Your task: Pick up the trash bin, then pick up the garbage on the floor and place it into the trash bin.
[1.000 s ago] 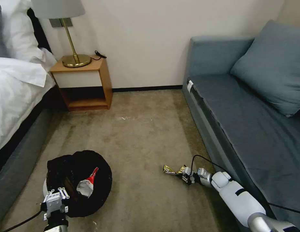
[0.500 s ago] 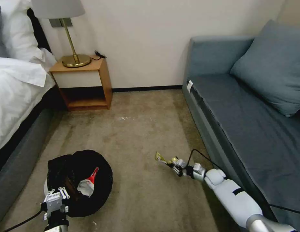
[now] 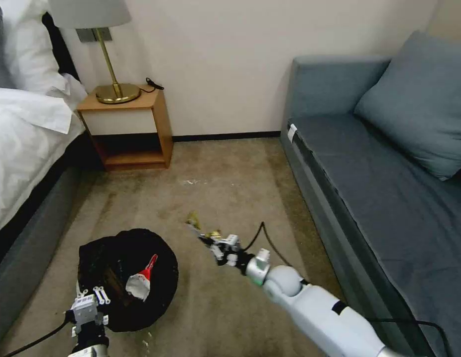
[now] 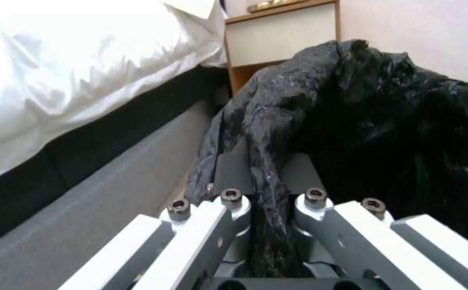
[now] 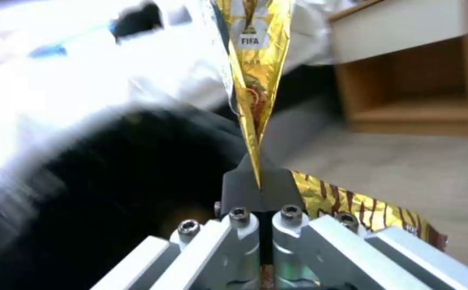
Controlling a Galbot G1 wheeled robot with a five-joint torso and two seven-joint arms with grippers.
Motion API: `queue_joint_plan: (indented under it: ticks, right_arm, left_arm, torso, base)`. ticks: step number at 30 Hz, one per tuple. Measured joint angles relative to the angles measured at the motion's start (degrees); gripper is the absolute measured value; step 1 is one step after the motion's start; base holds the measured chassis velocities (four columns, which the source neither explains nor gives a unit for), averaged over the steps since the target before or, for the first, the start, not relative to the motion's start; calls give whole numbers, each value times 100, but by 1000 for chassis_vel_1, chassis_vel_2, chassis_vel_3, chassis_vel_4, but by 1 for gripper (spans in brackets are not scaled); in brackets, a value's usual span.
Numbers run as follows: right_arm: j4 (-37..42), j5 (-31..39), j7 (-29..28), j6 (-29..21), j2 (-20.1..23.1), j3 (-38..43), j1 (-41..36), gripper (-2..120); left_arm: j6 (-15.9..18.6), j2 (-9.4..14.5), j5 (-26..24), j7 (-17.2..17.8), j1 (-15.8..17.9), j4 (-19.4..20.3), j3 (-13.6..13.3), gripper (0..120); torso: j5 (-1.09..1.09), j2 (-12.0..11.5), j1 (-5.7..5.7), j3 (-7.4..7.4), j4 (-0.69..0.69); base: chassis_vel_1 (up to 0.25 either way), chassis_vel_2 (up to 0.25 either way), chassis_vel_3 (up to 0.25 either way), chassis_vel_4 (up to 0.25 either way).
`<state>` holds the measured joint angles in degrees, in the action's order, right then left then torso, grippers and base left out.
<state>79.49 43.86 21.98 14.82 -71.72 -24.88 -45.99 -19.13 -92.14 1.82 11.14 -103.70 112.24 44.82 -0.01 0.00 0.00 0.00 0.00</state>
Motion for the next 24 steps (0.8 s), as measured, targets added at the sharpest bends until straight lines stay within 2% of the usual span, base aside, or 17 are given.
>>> queue_joint_plan:
  ticks: [3,4,5,10,13,19,24]
  right_arm:
    - [197,858,81,-249,-184,-376,89,0]
    - [197,858,81,-249,-184,-376,89,0]
    - [229,1231,255,-381,-291,-548,163,0]
    - [41,1622,902,-661,-534,-867,416,0]
    - [-245,1536,1106,-721,-675,-981,515,0]
    - [-612,1188,1156,-684,-802,-1022,539,0]
    - [-1203,600,1149,-435,-932,-1012,576,0]
  left_arm:
    - [2,0,-1,-22,8,0,-40,5]
    - [2,0,-1,-22,8,0,-40,5]
    - [2,0,-21,-40,8,5,-50,5]
    - [-38,0,-295,-212,-8,50,-59,5]
    - [-95,0,-396,-294,-28,108,-57,5]
    - [-115,0,-478,-355,-53,156,-45,5]
    - [-159,0,-549,-440,-74,197,-23,5]
  torso:
    - [0,0,0,0,0]
    - [0,0,0,0,0]
    - [-1,0,0,0,0]
    - [0,0,0,0,1]
    - [0,0,0,0,0]
    - [0,0,0,0,0]
    - [0,0,0,0,0]
  base:
    - [0,0,0,0]
    - [0,0,0,0]
    - [0,0,0,0]
    - [0,0,0,0]
    - [0,0,0,0]
    - [0,0,0,0]
    - [0,0,0,0]
